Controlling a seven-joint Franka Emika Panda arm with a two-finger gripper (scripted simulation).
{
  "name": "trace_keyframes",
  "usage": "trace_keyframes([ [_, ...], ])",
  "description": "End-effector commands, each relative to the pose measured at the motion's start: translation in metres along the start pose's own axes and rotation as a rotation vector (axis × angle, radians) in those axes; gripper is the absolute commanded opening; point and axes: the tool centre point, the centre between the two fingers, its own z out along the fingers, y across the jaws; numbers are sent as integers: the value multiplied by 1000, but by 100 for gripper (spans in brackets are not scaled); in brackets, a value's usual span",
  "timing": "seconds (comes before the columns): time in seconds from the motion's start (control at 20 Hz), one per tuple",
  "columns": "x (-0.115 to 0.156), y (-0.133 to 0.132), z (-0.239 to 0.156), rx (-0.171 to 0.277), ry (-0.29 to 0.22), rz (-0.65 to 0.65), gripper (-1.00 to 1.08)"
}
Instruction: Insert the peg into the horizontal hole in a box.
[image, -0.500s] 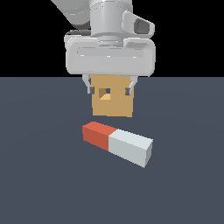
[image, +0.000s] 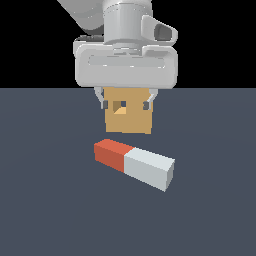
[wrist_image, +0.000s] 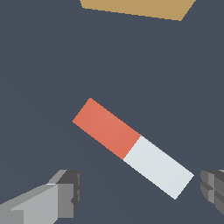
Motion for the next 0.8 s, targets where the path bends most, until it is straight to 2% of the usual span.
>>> trace_keyframes([
  [0.0,-2,1,2,0,-1,-26,100],
  [0.35,-9,5,13,-3,-4,-149,100],
  [0.75,-21,13,31,-8,-9,-352,100],
])
